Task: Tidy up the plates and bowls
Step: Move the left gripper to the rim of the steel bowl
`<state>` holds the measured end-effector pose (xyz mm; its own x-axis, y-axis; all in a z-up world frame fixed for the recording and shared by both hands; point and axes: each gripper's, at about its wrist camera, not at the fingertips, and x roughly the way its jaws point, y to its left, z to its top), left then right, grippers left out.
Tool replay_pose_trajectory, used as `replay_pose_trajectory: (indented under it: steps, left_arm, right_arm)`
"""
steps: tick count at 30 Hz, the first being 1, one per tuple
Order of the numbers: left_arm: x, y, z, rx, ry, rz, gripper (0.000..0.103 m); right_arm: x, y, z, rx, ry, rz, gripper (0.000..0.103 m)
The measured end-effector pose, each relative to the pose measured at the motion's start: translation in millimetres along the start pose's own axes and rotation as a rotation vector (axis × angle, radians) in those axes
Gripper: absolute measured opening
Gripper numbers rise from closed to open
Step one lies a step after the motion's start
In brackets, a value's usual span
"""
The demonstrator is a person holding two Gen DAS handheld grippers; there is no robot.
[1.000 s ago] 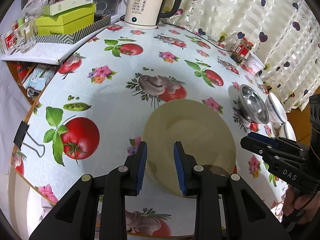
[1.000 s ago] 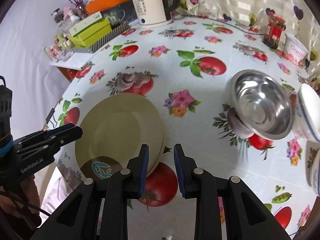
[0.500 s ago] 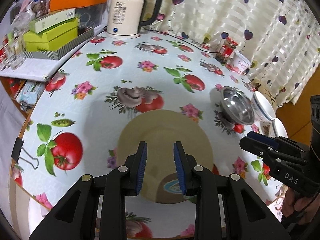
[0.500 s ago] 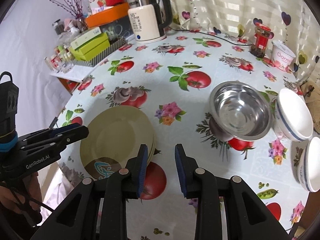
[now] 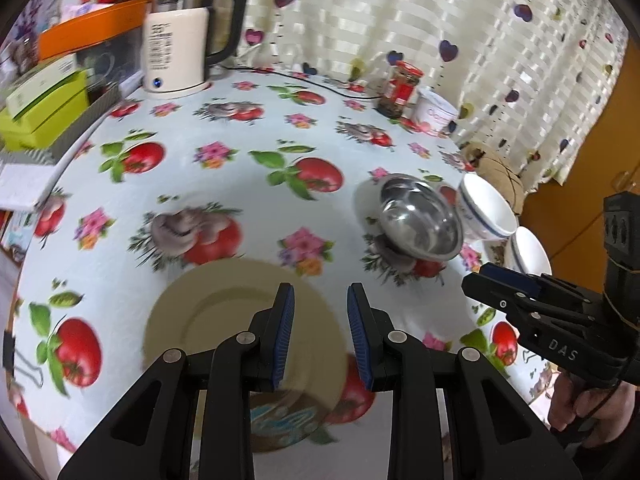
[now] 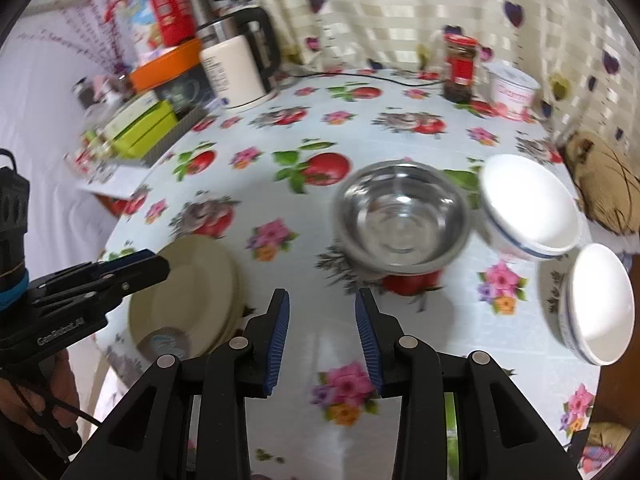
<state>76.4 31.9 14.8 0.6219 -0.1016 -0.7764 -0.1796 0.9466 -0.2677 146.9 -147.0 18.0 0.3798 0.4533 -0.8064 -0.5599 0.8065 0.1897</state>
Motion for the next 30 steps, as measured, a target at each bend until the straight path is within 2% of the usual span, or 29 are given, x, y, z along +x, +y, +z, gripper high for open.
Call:
replay_pose_trajectory:
  steps: [12,26,30]
  left_arm:
    - [44,-42,39,0.049,0.05,-0.083,0.029]
    - [115,-59,69,0.019,0.138,-0.081,0.029]
    - [125,-62,71,0.023,0.153,-0.082,0.029]
  right_arm:
    - [10,-62,11,0.167,-0.018,-0.056,0.034]
    - [49,-100,21,0.27,0.028,-0.071,0.033]
    - [56,-105,25,0.274,0.034,-0.071,0.028]
